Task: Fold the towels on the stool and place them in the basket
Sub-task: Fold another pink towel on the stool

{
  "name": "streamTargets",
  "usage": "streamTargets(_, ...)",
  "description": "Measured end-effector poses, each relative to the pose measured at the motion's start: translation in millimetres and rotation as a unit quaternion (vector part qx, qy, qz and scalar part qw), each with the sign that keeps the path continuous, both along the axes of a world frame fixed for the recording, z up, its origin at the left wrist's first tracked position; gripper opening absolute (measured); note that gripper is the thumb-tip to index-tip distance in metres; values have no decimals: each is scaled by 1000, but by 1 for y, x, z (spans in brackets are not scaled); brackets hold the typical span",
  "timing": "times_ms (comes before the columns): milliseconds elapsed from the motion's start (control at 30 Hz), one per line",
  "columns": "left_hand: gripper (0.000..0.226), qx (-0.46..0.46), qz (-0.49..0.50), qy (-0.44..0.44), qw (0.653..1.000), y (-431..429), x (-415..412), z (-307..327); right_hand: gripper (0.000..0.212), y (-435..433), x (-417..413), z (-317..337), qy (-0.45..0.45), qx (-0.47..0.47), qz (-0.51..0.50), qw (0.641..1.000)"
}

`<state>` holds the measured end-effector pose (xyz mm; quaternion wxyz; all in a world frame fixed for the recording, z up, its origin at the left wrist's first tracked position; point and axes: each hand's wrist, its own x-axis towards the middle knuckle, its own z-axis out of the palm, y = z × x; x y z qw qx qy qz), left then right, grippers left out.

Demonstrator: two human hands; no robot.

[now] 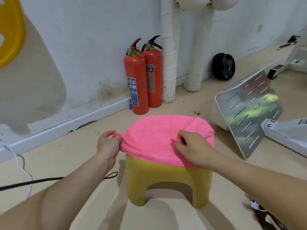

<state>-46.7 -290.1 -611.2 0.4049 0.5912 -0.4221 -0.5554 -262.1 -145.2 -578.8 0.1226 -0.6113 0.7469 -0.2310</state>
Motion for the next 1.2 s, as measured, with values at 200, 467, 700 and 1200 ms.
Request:
streamTargets(200,61,-53,29,-3,998,-37,0,48,32,2,-9,9,-55,-2,-69,996)
streamTargets(467,22,-359,-239,-333,839,11,-51,103,35,-10,-10,13,-104,-3,-110,988)
streamTargets(700,24,-403,-476,-443,644,50,-65,45,40,-10,-1,11,-229,-12,-112,967)
streamTargets(1200,12,-258,-287,-114,916,53,-83,53,8,-16,15,26,-431,-83,-217,872)
